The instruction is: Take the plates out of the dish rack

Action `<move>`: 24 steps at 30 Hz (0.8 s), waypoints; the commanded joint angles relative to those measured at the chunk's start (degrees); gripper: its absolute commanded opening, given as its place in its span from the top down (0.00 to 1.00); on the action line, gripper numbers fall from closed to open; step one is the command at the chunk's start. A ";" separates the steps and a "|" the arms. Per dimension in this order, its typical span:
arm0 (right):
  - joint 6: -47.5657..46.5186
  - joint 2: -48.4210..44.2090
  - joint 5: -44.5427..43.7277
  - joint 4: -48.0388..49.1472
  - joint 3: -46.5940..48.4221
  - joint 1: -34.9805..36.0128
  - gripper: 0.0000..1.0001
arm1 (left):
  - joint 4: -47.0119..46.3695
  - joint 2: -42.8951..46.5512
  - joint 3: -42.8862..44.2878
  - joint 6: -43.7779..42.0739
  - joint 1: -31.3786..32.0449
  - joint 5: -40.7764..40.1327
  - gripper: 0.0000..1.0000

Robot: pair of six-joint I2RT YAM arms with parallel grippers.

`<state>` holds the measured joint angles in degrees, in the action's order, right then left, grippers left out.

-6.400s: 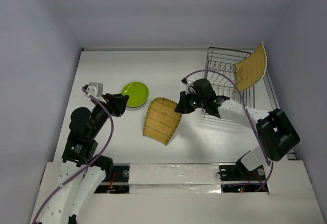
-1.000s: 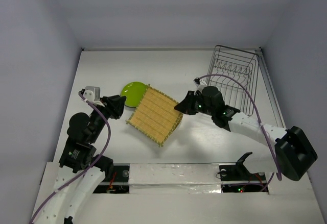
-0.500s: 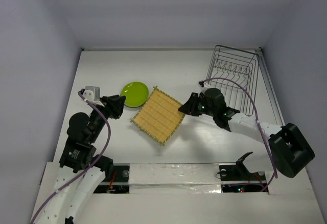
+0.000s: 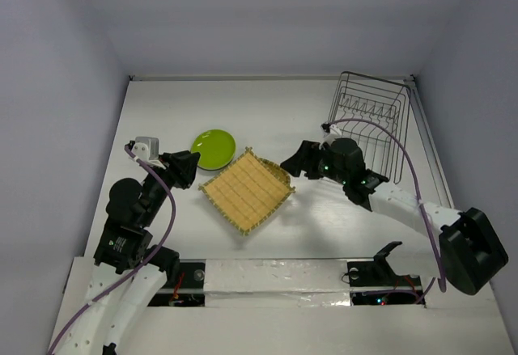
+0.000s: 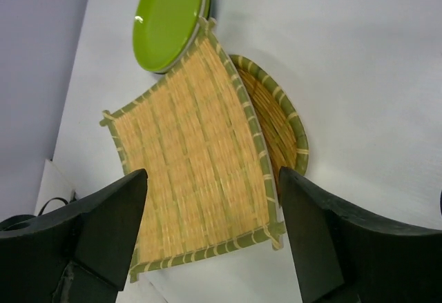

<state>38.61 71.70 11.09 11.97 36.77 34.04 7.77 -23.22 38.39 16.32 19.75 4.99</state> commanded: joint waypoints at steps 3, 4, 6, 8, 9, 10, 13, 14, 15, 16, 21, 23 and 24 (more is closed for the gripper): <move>-3.36 -5.07 1.64 -0.10 3.65 -0.29 0.25 | -2.50 -0.16 2.57 -0.50 -0.32 0.98 0.70; -3.45 -6.39 2.43 -0.36 3.83 -0.29 0.38 | -2.50 -0.07 2.57 -0.41 -0.32 0.90 0.70; -3.98 -7.62 4.72 -0.63 4.35 -0.29 0.68 | -2.58 -0.16 2.57 -0.41 -0.32 0.98 0.68; -4.94 -10.25 7.97 -0.72 5.41 0.84 1.00 | -2.58 -0.24 2.57 -0.50 -0.32 1.24 0.67; -5.12 -11.57 8.24 -0.72 5.85 0.85 1.00 | -2.67 -0.24 2.48 -0.50 -0.32 1.33 0.65; -5.30 -13.32 6.59 -0.63 5.94 1.37 1.00 | -2.67 -0.24 2.56 -0.41 -0.32 1.51 0.64; -6.61 -22.37 1.23 -1.24 6.03 1.38 1.00 | -3.20 0.19 2.39 -0.32 -0.32 4.49 0.55; -7.92 -24.83 -0.35 -2.03 6.29 1.38 1.00 | -3.46 0.72 2.30 -0.41 -0.32 5.37 0.52; -8.72 -29.82 -2.11 -3.60 6.64 1.38 0.99 | -3.81 0.98 2.21 -0.41 -0.32 6.25 0.47; -9.60 -32.39 -5.17 -4.31 6.90 1.38 0.91 | -3.99 1.25 2.13 -0.58 -0.32 6.69 0.45; -14.08 -47.06 -17.31 -10.19 8.49 1.38 0.17 | -3.11 0.99 3.71 0.20 -0.32 2.66 0.32; -14.96 -49.98 -23.20 -11.70 8.75 1.38 0.00 | -3.64 1.07 4.14 0.56 -0.32 1.86 0.27; -15.14 -51.30 -25.22 -13.79 9.19 1.38 0.00 | -3.81 1.16 4.23 0.73 -0.32 1.77 0.26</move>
<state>26.48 22.59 -3.03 4.25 44.53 34.98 7.38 -22.33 39.62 16.49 19.75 7.97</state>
